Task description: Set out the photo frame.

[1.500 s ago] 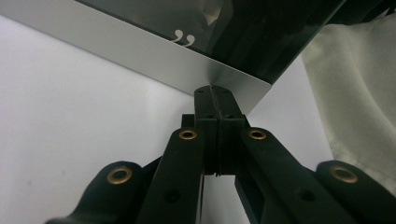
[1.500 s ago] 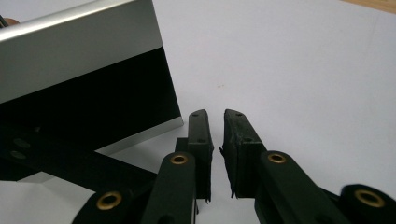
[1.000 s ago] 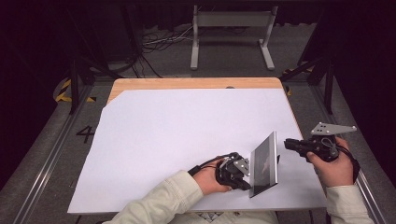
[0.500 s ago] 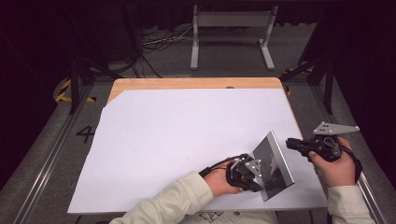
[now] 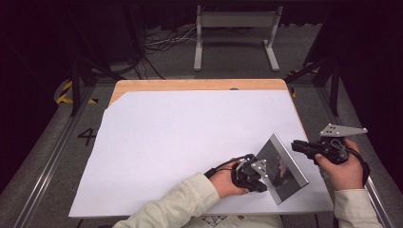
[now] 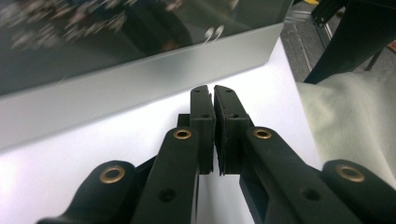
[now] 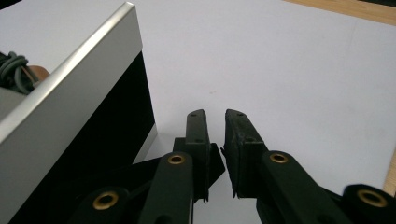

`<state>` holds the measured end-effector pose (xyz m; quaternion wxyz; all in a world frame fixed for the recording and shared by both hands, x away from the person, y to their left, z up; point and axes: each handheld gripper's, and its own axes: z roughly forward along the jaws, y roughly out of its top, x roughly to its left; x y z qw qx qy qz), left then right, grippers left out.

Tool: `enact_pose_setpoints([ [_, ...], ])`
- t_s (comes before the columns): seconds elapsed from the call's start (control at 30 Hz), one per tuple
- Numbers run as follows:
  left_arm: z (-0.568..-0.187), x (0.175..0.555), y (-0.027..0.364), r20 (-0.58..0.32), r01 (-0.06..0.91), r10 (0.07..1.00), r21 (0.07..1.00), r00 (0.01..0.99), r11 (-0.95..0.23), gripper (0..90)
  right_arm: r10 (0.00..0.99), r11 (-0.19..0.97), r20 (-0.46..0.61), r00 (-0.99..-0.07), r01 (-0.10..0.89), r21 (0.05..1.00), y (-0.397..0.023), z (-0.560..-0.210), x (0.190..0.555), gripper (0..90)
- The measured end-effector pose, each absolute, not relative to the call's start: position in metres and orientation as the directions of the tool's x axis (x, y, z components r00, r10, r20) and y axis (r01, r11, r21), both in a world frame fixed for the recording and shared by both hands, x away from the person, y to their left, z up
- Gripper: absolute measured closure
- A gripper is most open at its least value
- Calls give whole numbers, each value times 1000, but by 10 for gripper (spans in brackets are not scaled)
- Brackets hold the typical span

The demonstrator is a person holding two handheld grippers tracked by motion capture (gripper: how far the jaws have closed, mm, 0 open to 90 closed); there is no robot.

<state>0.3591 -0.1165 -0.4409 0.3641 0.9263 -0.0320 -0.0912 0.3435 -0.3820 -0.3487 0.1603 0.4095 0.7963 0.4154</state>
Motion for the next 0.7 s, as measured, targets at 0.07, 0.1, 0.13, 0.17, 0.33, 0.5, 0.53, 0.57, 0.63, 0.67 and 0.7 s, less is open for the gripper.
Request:
enact_pose_setpoints([
  [0.07,-440,362,-107,-146,17,-115,688,983,-725,858,785,316,86,-614,515,797,-381,-347,343,786],
  [0.1,-439,363,-104,-150,26,-108,691,983,-722,855,784,315,83,-615,510,800,-381,-346,343,784],
  [0.13,-439,365,-99,-155,39,-97,695,983,-718,851,784,315,82,-615,509,801,-381,-346,343,780],
  [0.17,-438,367,-93,-162,55,-83,699,983,-713,849,784,313,84,-616,508,802,-381,-345,342,778],
  [0.33,-434,372,-71,-158,80,-47,707,986,-703,812,783,305,92,-615,509,805,-380,-343,341,763],
  [0.5,-429,377,-42,-163,118,-2,724,987,-679,758,784,281,128,-608,531,800,-378,-336,337,759],
  [0.53,-427,378,-36,-165,130,12,729,986,-672,751,787,277,131,-603,535,798,-377,-335,336,758],
  [0.57,-426,380,-30,-163,135,20,733,986,-667,748,788,276,132,-602,536,798,-376,-333,335,755],
  [0.63,-423,383,-19,-172,155,39,742,984,-652,741,788,268,141,-599,541,797,-375,-331,334,752],
  [0.67,-422,384,-14,-176,166,49,747,983,-644,740,788,266,144,-598,542,797,-374,-330,334,750],
  [0.7,-421,385,-8,-179,177,63,749,982,-638,738,789,263,149,-596,548,794,-374,-329,333,749],
])
